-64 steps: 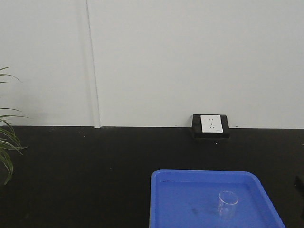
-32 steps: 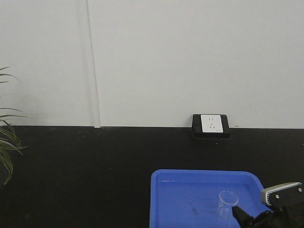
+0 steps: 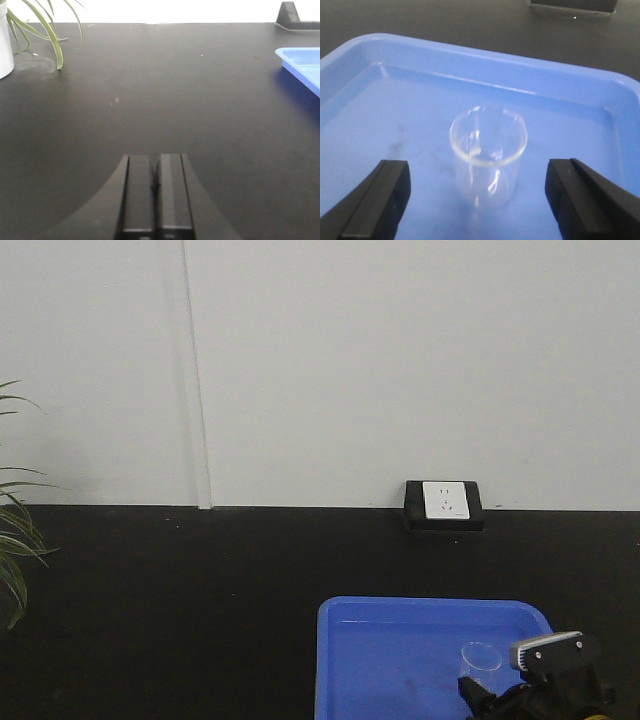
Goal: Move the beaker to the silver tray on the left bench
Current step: 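Close the right gripper around the clear beaker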
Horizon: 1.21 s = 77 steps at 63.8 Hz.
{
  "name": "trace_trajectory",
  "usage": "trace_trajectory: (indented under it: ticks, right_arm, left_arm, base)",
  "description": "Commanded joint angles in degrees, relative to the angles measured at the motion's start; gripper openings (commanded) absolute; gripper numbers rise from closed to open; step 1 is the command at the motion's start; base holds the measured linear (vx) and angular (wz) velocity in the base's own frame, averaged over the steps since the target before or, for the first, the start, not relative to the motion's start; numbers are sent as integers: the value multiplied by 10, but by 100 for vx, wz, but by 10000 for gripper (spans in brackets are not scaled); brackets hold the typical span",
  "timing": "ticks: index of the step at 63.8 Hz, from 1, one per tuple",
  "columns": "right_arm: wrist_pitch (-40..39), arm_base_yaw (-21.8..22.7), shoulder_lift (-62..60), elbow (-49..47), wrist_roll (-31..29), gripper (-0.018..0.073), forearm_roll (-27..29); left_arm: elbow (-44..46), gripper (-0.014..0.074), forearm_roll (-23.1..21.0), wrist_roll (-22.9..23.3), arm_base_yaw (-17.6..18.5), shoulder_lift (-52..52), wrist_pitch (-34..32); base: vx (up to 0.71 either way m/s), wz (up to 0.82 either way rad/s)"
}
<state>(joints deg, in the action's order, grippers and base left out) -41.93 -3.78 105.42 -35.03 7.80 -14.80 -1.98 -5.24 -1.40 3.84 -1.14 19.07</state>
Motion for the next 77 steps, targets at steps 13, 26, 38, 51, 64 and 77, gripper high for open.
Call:
trace_trajectory:
  ticks: [13, 26, 38, 51, 64, 77]
  right_arm:
    - [-16, -1, 34, -92, 3, 592, 4]
    - [-2, -1, 63, -123, 16, 592, 4]
    - [-5, -1, 84, -139, 32, 592, 3]
    - [3, -1, 90, -144, 32, 556, 2]
    - [27, -1, 90, -144, 32, 361, 2]
    - [9, -1, 85, -144, 32, 71, 1]
  left_arm:
    - [-10, 1, -3, 0, -1, -4, -48]
    - [-10, 1, -3, 0, -1, -4, -48]
    - [-10, 1, -3, 0, -1, -4, -48]
    - [-10, 1, -3, 0, -1, -4, -48]
    - [-10, 1, -3, 0, -1, -4, -48]
    - [-10, 1, -3, 0, -1, -4, -48]
  base:
    - [0, 0]
    - [0, 0]
    - [0, 0]
    - [0, 0]
    - [0, 0]
    - [0, 0]
